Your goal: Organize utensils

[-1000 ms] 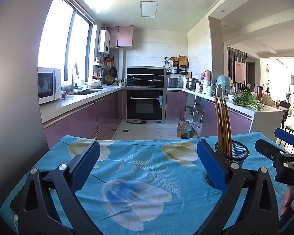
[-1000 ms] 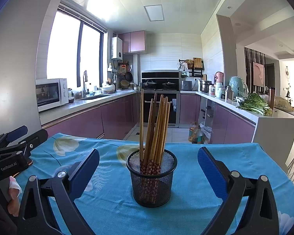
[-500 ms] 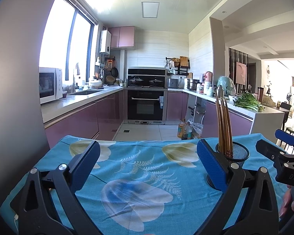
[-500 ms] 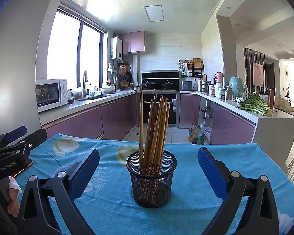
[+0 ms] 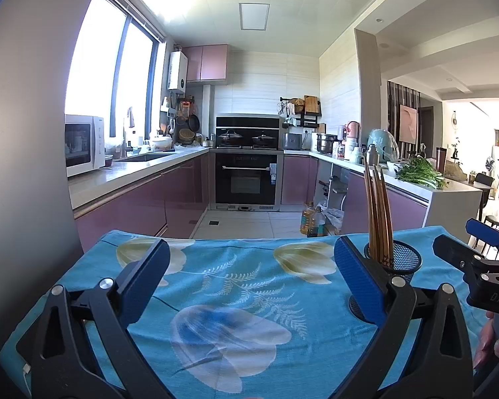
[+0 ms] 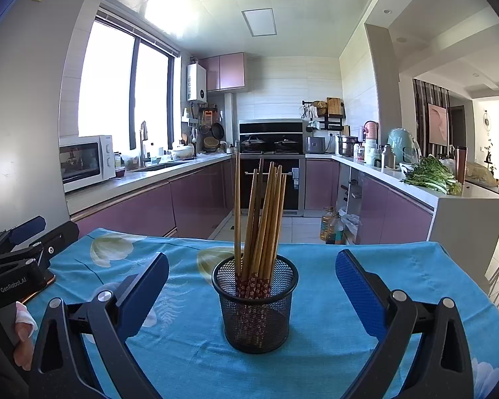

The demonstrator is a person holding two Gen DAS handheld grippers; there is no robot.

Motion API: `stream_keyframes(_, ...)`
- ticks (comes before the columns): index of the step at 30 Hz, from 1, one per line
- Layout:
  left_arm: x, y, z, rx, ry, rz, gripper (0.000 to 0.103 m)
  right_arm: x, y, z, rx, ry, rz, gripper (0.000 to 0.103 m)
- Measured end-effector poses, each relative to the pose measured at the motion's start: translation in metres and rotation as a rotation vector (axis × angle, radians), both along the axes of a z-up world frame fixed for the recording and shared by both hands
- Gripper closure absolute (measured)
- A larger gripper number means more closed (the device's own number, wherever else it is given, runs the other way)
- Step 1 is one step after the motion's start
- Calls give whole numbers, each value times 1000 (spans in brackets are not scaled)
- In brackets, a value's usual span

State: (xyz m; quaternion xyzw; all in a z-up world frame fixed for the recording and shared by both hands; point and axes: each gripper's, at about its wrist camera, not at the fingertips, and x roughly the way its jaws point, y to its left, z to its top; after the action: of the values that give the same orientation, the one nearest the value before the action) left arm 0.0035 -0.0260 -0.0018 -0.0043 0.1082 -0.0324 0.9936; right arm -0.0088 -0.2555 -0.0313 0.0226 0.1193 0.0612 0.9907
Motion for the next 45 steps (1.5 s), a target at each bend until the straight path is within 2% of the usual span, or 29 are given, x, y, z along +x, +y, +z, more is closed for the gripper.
stream_keyframes(45, 0, -2, 0, -1, 1, 0, 6, -3, 1, 6, 4, -11, -15, 6)
